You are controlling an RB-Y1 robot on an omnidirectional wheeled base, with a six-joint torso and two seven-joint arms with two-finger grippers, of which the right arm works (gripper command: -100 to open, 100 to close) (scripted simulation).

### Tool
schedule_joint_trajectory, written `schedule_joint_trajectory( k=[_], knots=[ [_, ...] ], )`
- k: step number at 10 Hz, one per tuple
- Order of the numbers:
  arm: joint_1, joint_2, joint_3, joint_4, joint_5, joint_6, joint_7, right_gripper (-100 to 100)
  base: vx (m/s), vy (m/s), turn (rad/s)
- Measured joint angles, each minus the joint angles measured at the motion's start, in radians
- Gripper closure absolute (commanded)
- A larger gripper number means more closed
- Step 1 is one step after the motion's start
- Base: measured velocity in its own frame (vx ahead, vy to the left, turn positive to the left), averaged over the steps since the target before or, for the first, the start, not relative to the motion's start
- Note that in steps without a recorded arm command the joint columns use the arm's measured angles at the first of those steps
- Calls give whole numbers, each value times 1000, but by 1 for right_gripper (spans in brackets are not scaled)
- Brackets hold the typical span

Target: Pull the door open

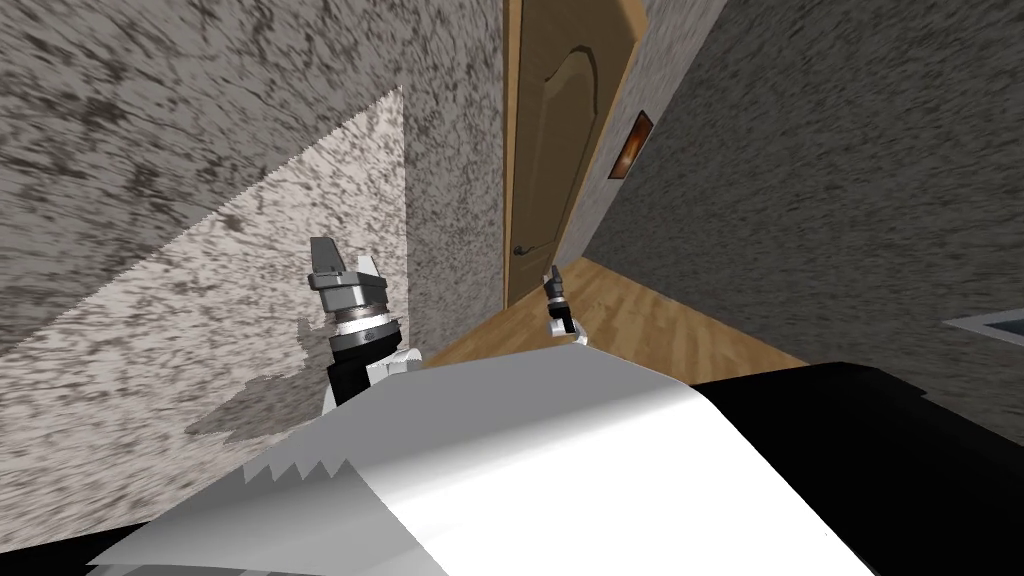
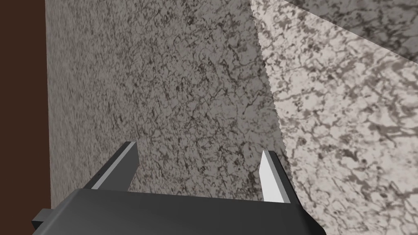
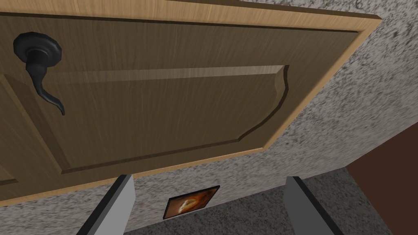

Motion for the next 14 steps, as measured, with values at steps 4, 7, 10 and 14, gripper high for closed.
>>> schedule_joint_trajectory(
  k=[4,7,10,14],
  knots=[
    [-37,-7,3,88,3,-19,-7,-100,48,-75,107],
    [-72,-20,4,166,4,-31,-19,-100,43,-112,148],
    [-112,-26,6,259,6,-53,-25,-100,55,-116,134],
    [-156,-38,8,352,8,-60,-37,-100,40,-91,123]
  ],
)
